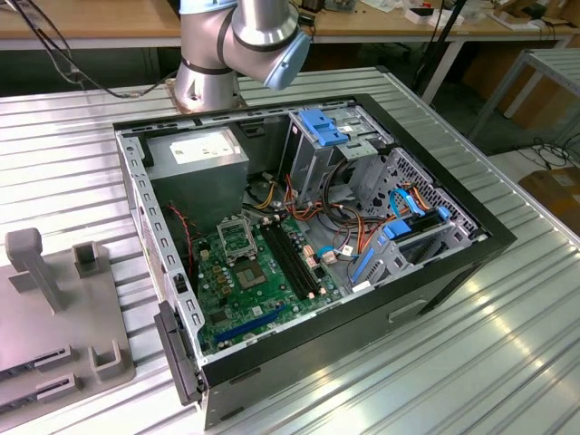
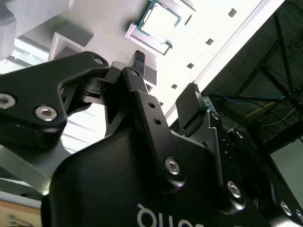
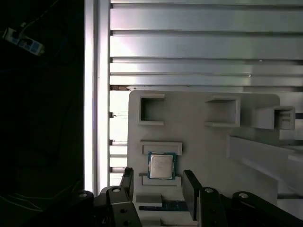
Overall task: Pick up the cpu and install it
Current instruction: 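Pick up the cpu and move it towards the insertion slot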
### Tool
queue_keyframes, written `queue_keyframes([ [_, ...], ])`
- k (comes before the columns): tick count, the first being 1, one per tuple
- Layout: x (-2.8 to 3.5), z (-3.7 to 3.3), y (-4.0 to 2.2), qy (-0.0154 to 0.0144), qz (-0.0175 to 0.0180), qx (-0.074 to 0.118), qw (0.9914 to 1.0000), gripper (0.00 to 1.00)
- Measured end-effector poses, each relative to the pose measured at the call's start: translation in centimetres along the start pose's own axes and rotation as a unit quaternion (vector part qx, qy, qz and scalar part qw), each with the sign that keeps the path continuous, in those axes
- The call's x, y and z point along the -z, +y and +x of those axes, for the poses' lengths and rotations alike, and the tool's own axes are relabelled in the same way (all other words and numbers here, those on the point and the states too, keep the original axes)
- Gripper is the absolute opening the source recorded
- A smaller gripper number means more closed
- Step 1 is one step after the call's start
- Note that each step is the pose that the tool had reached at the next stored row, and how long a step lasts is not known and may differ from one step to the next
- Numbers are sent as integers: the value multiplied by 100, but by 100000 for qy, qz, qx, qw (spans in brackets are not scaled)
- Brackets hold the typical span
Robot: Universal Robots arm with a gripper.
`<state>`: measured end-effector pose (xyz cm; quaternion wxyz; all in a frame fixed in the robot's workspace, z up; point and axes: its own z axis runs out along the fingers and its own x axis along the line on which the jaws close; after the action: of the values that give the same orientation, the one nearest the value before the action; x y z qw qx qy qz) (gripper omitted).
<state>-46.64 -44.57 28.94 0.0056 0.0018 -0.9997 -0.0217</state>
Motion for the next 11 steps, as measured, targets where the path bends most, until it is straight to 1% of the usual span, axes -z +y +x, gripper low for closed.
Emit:
queue_keyframes([
  [3,-54,-2,-3,-2,61,-241,100000,54],
  [7,-129,-5,-7,-64,45,-1632,99987,54],
  [9,-169,-6,-13,-66,44,-1642,99986,54],
  [11,-194,-7,-23,-59,103,-1635,99987,54],
])
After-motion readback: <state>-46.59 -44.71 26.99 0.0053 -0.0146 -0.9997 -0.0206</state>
